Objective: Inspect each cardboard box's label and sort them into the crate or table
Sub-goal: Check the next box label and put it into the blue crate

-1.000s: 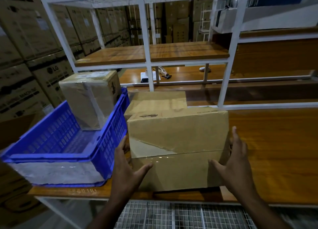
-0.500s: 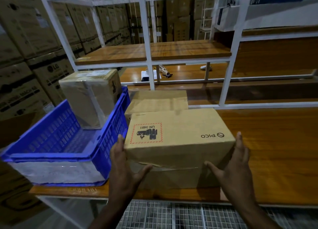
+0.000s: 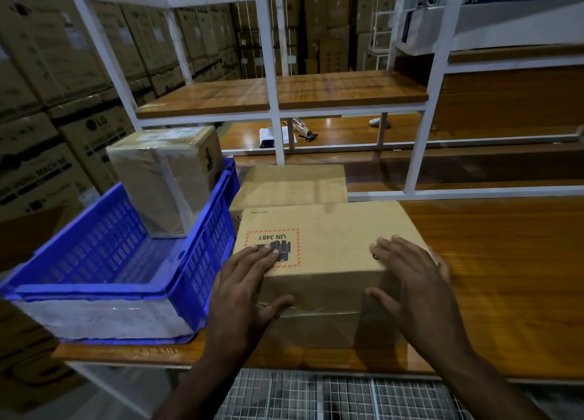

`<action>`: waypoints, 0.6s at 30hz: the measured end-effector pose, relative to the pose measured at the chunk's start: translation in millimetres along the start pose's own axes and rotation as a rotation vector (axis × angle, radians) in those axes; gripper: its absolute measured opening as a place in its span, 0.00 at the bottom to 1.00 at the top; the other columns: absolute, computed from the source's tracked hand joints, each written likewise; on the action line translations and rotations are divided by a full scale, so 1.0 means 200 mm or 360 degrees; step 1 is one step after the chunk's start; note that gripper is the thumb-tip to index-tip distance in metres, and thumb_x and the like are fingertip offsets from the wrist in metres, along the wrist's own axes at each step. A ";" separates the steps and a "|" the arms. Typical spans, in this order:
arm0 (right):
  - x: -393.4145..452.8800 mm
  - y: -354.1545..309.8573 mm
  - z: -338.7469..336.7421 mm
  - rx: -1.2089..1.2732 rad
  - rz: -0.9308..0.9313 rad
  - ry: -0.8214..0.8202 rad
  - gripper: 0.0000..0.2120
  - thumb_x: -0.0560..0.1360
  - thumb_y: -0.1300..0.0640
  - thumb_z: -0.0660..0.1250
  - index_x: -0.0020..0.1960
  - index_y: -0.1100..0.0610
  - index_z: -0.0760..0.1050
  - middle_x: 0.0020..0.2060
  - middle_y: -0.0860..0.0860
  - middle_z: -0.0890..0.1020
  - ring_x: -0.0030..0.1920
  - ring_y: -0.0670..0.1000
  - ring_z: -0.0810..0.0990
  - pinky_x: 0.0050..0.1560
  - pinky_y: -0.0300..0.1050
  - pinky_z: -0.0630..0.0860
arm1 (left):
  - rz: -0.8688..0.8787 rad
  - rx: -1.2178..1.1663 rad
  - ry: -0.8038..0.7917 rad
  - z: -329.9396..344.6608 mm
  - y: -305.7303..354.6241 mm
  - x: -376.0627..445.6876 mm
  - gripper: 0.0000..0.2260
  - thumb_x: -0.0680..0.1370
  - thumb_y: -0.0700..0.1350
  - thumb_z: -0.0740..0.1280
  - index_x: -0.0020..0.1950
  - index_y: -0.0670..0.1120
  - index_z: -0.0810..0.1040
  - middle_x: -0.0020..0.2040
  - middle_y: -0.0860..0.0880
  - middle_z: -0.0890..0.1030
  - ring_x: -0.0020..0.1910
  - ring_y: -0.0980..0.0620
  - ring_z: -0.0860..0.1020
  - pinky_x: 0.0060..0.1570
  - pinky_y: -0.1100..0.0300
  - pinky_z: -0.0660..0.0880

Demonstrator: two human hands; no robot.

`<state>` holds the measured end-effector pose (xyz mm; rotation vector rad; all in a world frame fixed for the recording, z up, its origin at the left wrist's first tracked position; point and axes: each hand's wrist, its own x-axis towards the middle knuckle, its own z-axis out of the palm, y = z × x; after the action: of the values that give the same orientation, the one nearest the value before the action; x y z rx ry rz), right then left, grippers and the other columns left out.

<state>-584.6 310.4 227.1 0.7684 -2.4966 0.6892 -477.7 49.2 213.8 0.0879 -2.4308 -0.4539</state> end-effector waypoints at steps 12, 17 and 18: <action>0.07 0.02 -0.10 0.0500 0.0445 -0.0044 0.27 0.72 0.35 0.63 0.66 0.46 0.73 0.70 0.47 0.67 0.68 0.46 0.63 0.58 0.47 0.67 | -0.0557 -0.0469 0.0198 -0.12 0.03 0.14 0.23 0.77 0.69 0.60 0.58 0.54 0.80 0.63 0.57 0.78 0.62 0.60 0.74 0.57 0.58 0.73; 0.12 0.04 -0.13 0.0927 0.0938 -0.0156 0.26 0.79 0.44 0.62 0.75 0.49 0.63 0.69 0.52 0.73 0.62 0.51 0.73 0.44 0.43 0.72 | -0.1030 -0.0714 -0.0261 -0.15 -0.02 0.19 0.32 0.73 0.66 0.66 0.73 0.53 0.70 0.66 0.51 0.78 0.59 0.54 0.79 0.57 0.47 0.79; 0.11 0.03 -0.14 0.0929 0.0939 -0.0166 0.27 0.79 0.45 0.63 0.75 0.49 0.62 0.69 0.52 0.73 0.64 0.53 0.73 0.46 0.45 0.72 | -0.0995 -0.0709 -0.0297 -0.16 -0.01 0.18 0.31 0.72 0.67 0.66 0.72 0.54 0.70 0.62 0.53 0.80 0.57 0.55 0.80 0.55 0.48 0.81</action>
<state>-598.0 322.5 258.9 0.2187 -2.6460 1.6656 -486.3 31.2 257.1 0.6434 -2.3795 -1.3172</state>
